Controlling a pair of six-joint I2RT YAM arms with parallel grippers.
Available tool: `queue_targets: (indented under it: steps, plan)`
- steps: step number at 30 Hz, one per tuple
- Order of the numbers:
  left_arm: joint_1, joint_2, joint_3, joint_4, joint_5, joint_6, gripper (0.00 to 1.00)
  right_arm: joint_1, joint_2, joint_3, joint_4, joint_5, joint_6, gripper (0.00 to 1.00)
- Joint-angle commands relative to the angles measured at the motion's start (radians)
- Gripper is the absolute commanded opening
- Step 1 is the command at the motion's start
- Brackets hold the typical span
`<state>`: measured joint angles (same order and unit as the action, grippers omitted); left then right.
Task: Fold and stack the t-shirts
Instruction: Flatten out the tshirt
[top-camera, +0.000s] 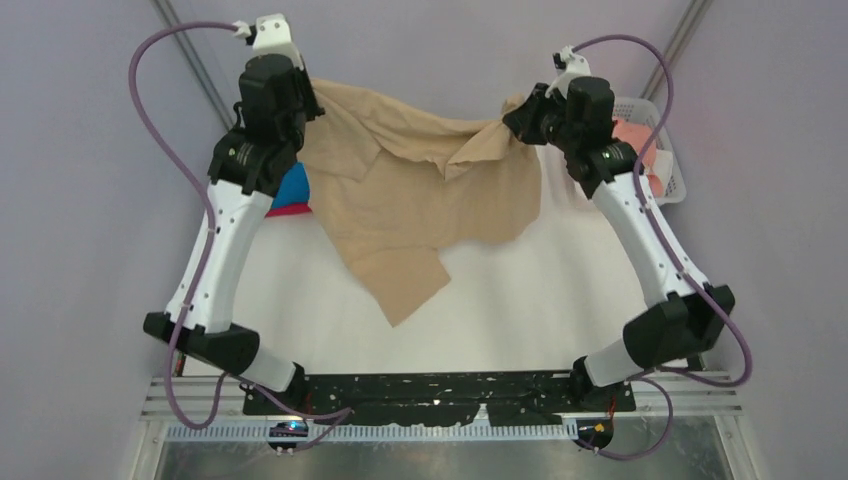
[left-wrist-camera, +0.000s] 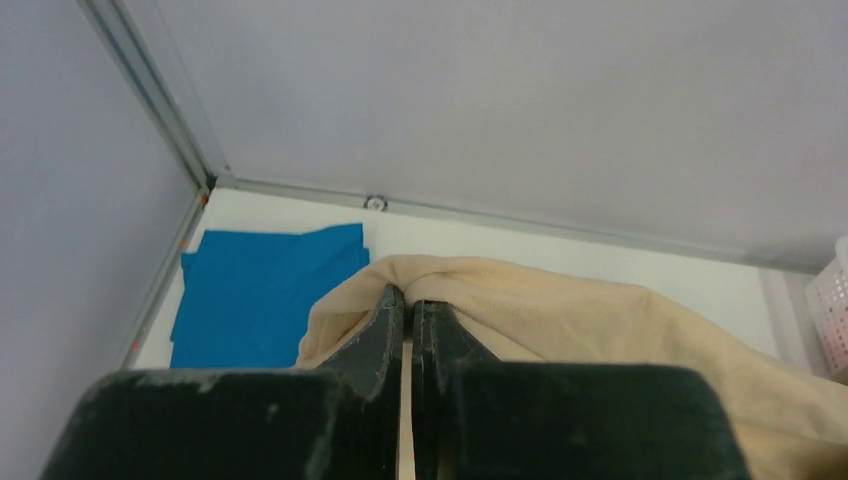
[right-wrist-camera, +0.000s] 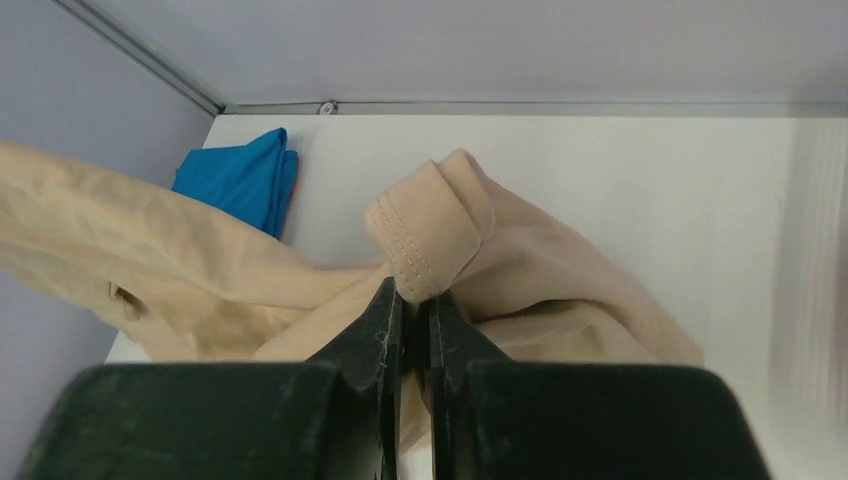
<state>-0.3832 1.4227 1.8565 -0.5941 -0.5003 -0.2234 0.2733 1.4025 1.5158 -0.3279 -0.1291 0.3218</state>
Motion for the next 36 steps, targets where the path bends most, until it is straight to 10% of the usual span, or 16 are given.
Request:
queue_targets:
  steps: [1,6,19,22,23,25,29,36]
  plan:
    - [0.032,0.084,0.358,-0.097,0.104,0.044,0.00,-0.044,0.098,0.334,0.059,-0.182,0.029,0.05]
    - [0.032,-0.010,0.290,-0.057,0.103,0.072,0.00,-0.061,0.116,0.417,-0.006,-0.189,0.024,0.05]
    - [0.021,-0.368,-0.868,0.021,0.329,-0.267,0.00,-0.063,-0.257,-0.488,-0.102,0.041,0.092,0.15]
    - [-0.013,-0.380,-1.015,-0.006,0.332,-0.352,0.00,-0.063,-0.325,-0.595,-0.231,0.234,0.088,0.33]
    - [-0.019,-0.381,-1.042,-0.018,0.339,-0.363,0.05,-0.063,-0.326,-0.606,-0.251,0.298,0.082,0.49]
    - [-0.026,-0.397,-1.069,-0.060,0.342,-0.390,0.49,-0.064,-0.312,-0.622,-0.305,0.368,0.070,0.69]
    - [-0.049,-0.473,-1.099,-0.061,0.315,-0.385,0.96,-0.063,-0.286,-0.659,-0.327,0.438,0.061,0.88]
    - [-0.052,-0.572,-1.139,-0.148,0.345,-0.421,1.00,-0.062,-0.447,-0.688,-0.318,0.478,0.066,0.95]
